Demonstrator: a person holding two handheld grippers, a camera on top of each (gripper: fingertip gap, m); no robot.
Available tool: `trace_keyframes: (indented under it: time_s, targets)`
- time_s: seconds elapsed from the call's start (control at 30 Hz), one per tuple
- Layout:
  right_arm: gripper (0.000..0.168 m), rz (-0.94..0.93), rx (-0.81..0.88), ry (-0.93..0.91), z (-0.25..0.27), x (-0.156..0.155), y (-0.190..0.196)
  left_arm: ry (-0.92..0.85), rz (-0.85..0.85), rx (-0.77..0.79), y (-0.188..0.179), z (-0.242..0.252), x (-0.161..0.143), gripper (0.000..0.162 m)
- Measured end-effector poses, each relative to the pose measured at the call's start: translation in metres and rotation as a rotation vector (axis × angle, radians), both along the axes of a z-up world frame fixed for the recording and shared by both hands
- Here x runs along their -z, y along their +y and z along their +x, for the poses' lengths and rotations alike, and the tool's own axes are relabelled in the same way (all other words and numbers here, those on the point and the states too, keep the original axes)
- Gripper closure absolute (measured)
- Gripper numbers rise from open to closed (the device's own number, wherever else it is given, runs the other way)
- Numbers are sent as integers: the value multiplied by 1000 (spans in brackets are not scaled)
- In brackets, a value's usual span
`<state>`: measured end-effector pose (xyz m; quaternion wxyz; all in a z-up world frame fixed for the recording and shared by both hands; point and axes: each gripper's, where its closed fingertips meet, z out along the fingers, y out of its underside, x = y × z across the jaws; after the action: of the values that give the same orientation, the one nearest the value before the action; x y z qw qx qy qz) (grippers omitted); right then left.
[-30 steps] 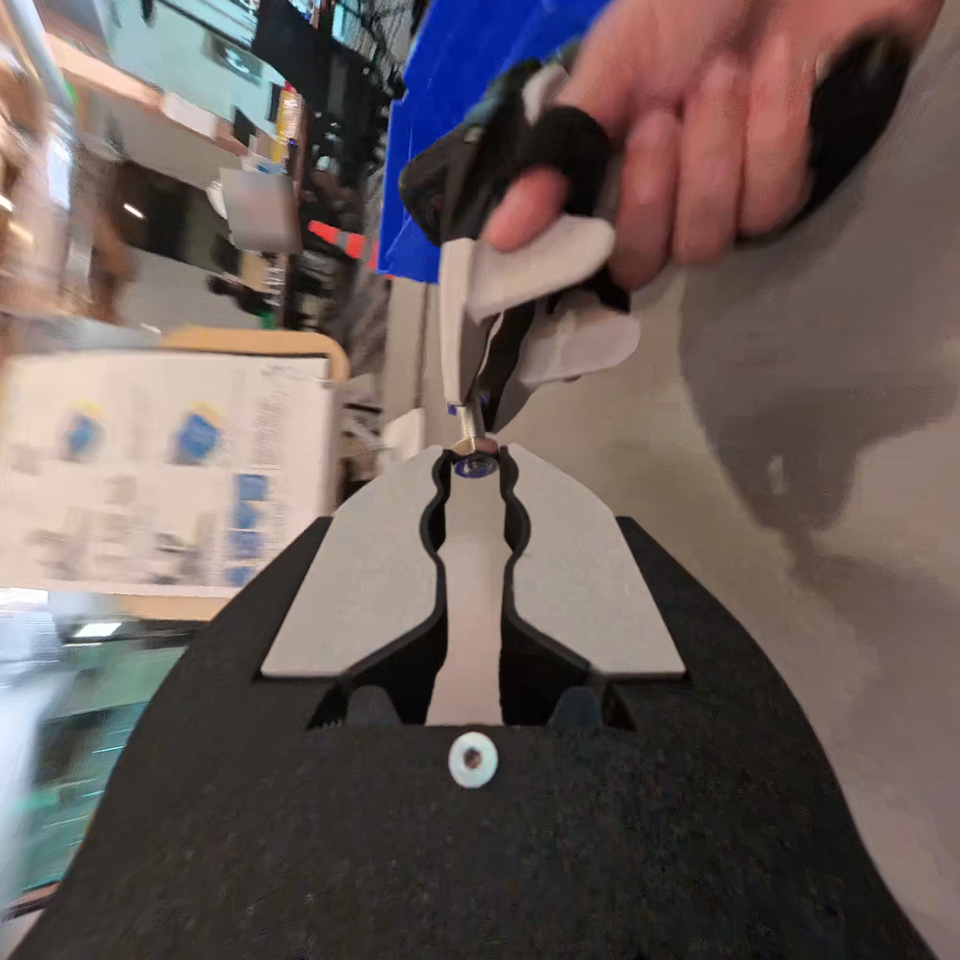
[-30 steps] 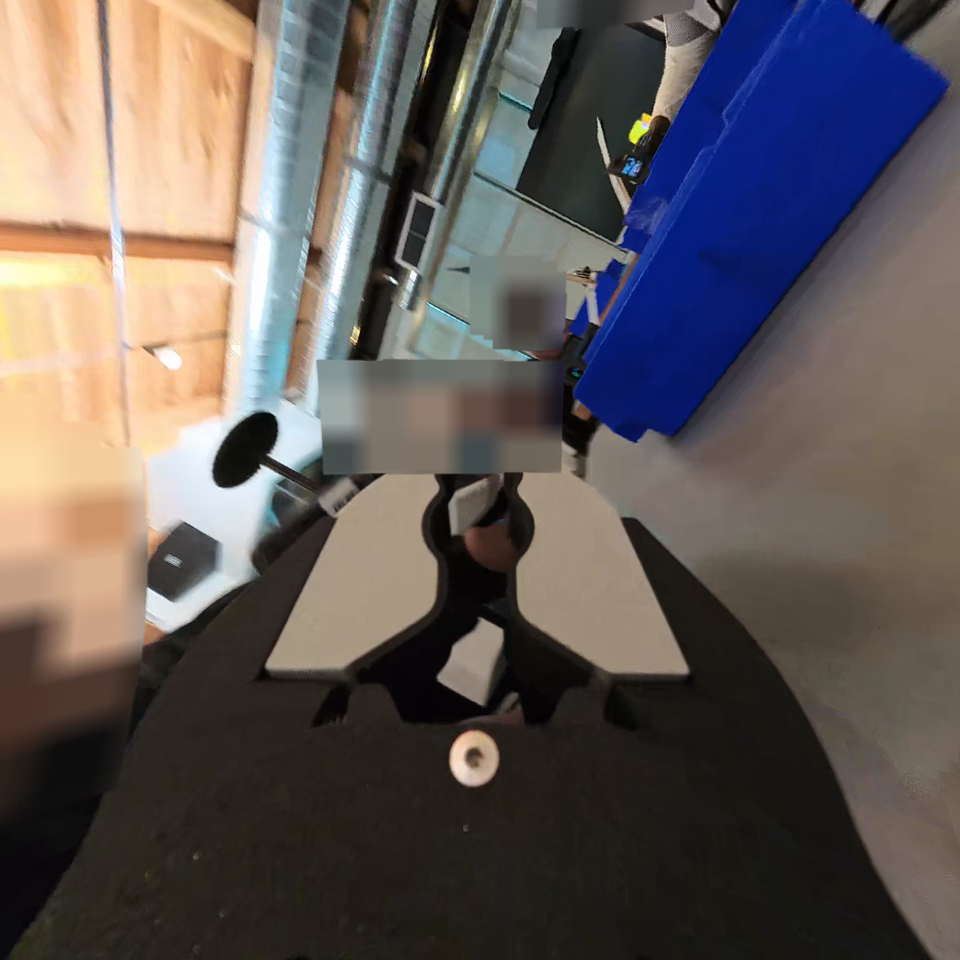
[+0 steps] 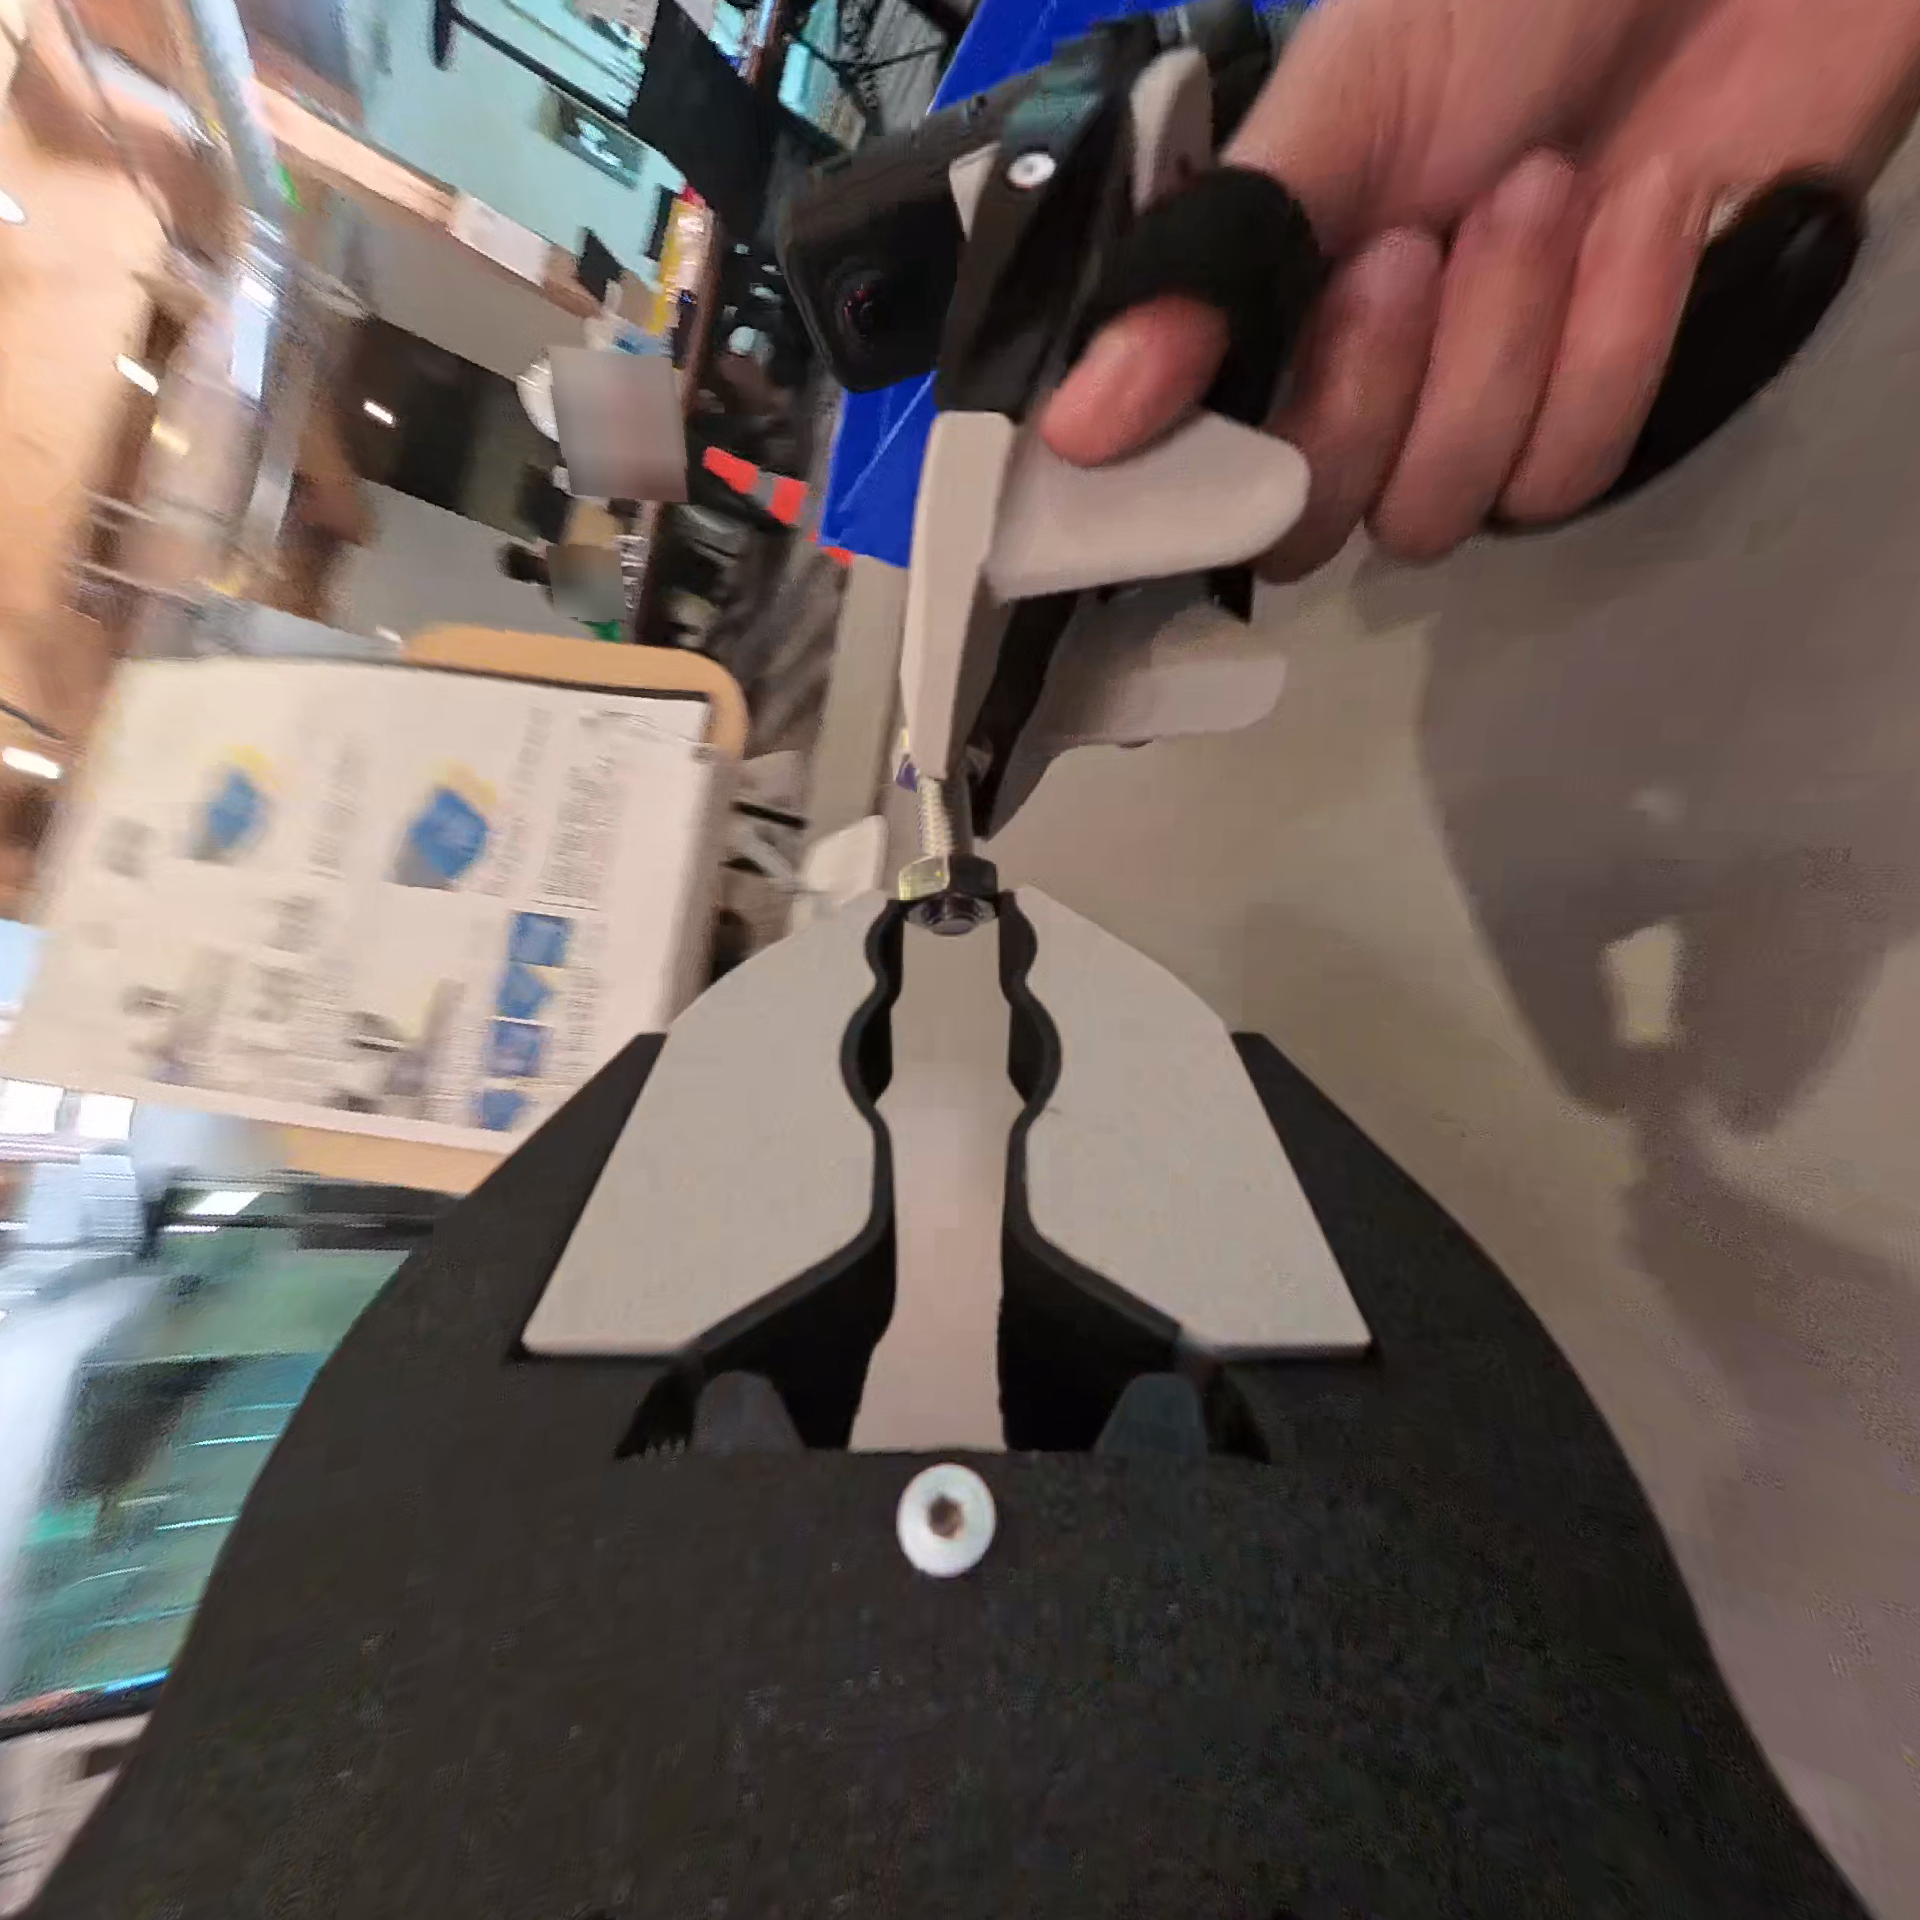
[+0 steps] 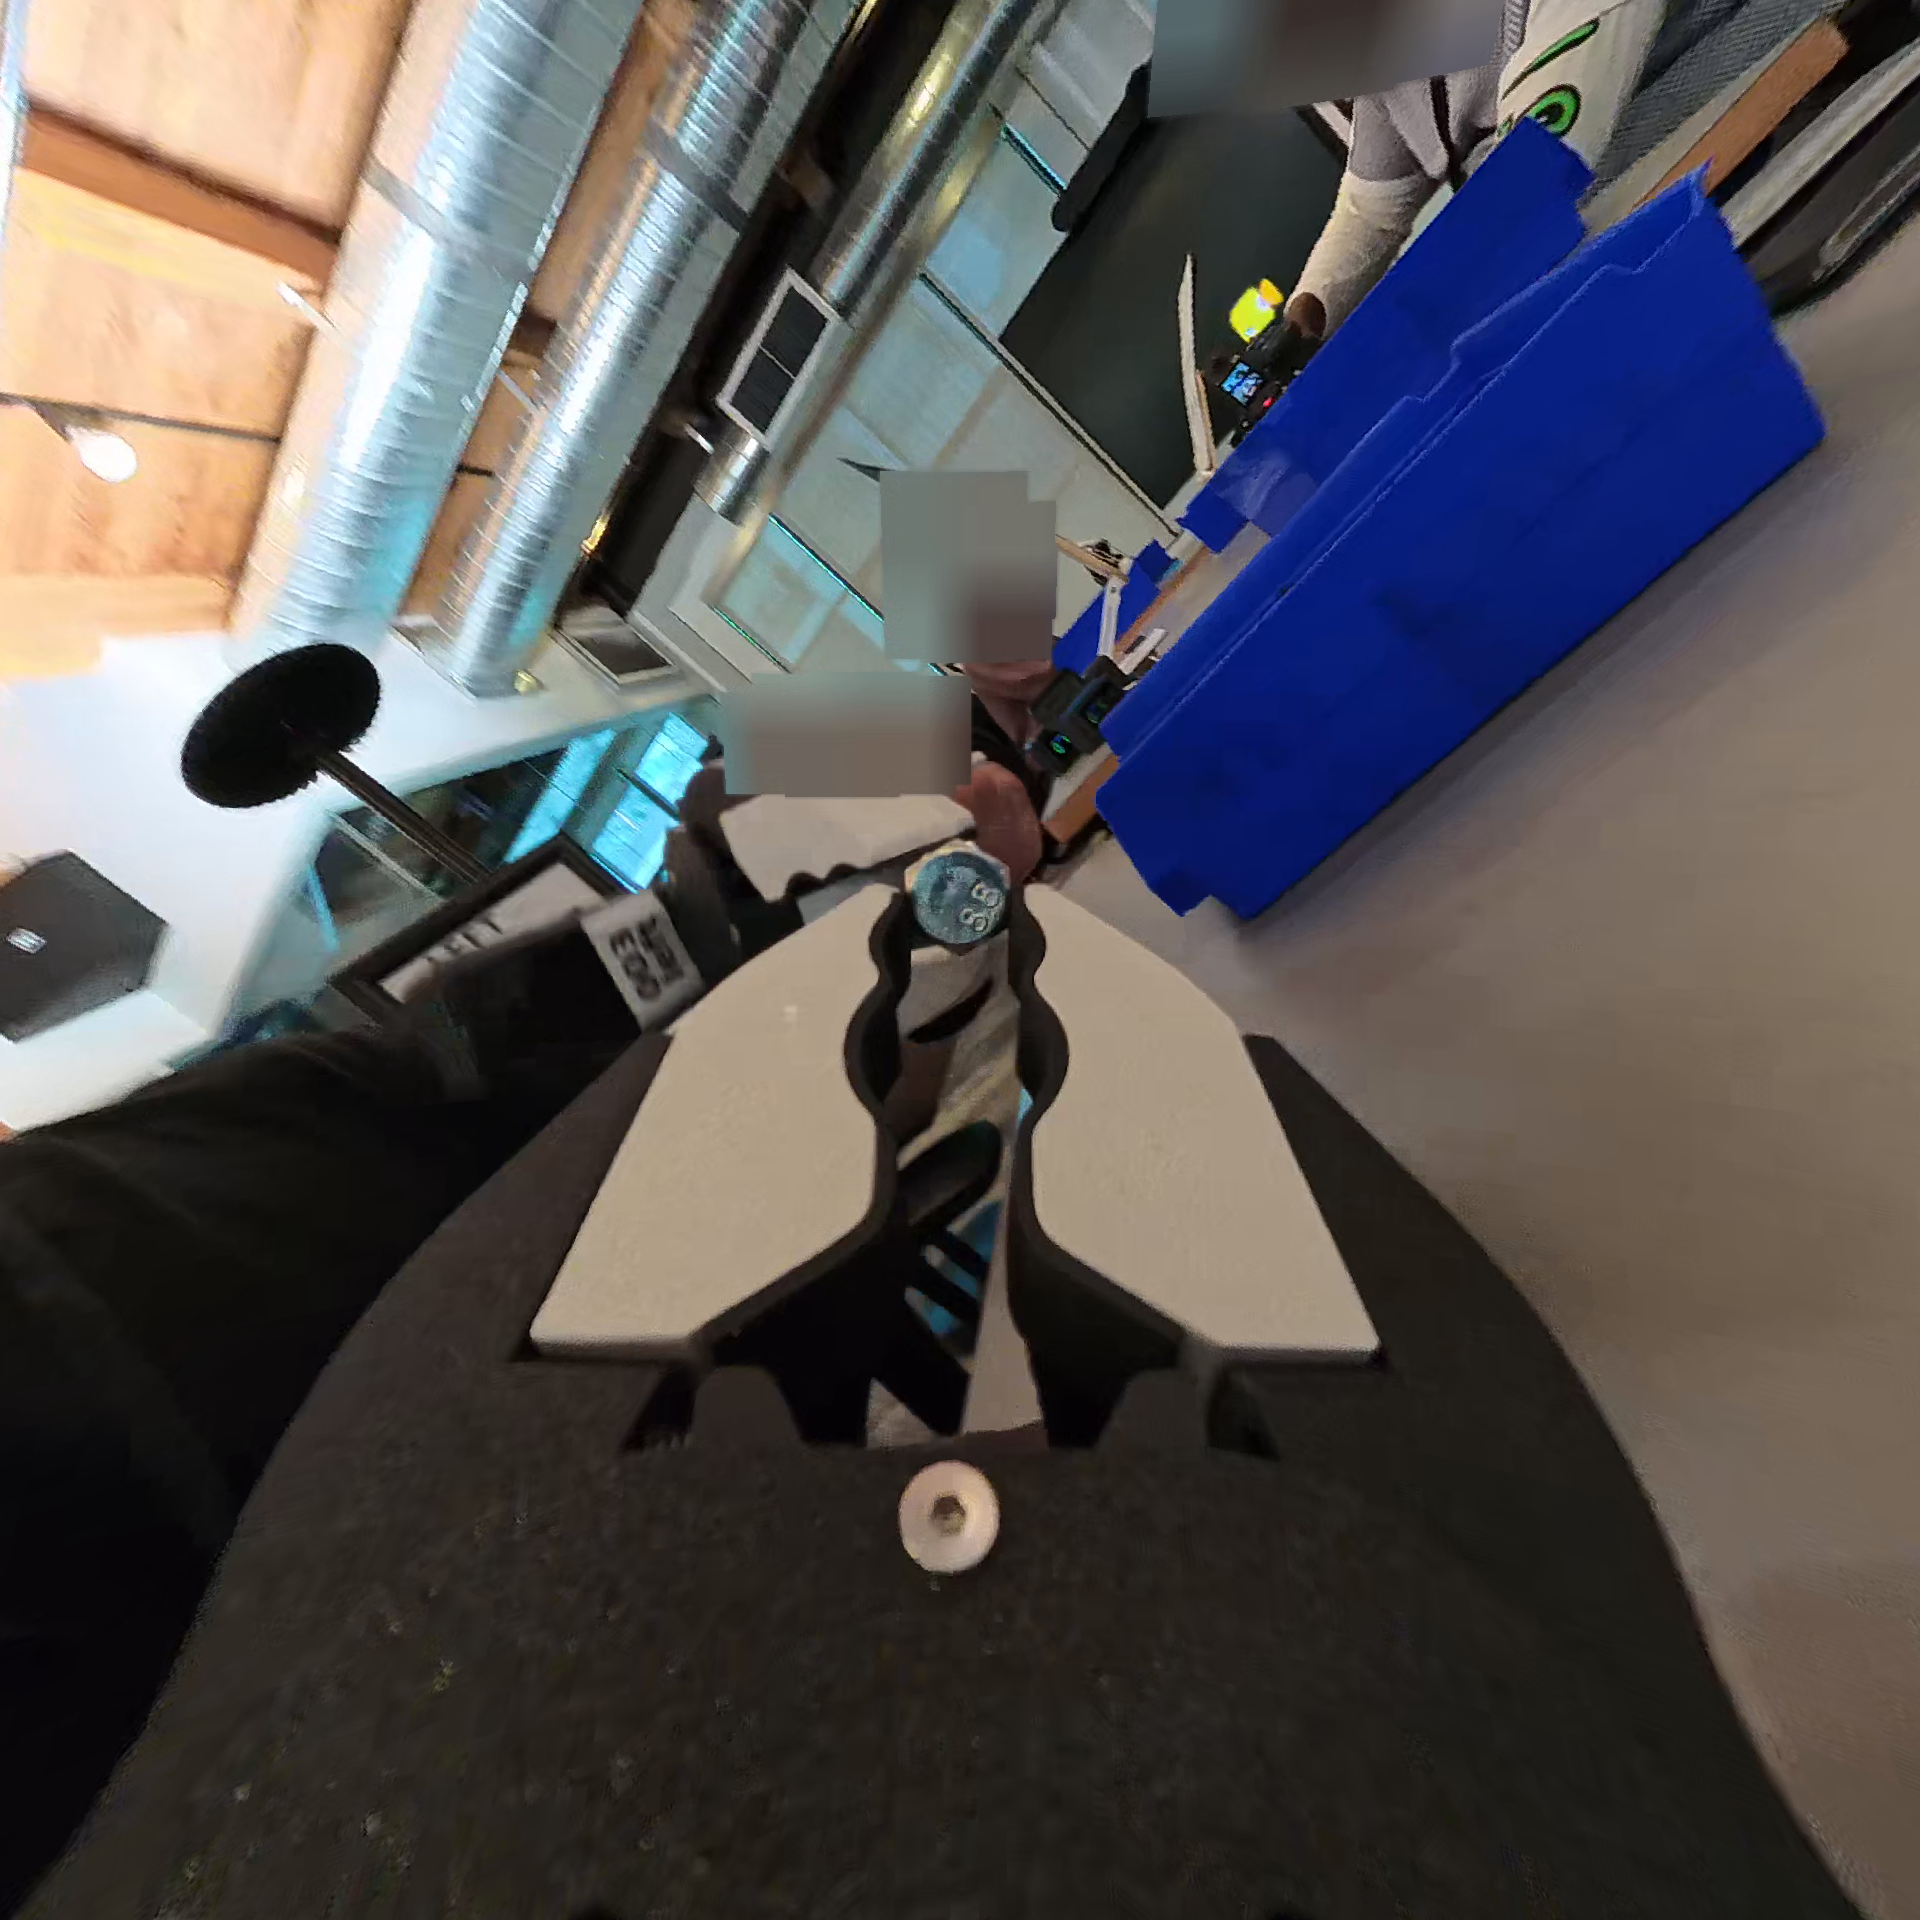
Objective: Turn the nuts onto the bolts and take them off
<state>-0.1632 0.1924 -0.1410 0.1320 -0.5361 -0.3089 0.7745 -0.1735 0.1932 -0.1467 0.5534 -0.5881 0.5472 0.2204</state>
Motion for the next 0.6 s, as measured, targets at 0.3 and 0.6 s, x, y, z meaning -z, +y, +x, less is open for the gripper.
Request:
trace_keyframes:
  time_s: [0.3,0.6]
  targets:
    - [151,174,34,-7,5,-6,-2,-690,-465,124,-18,8,-9,124]
    - [151,244,12,22,4,-13,-16,-1083,-824,282,-21,13,-16,116]
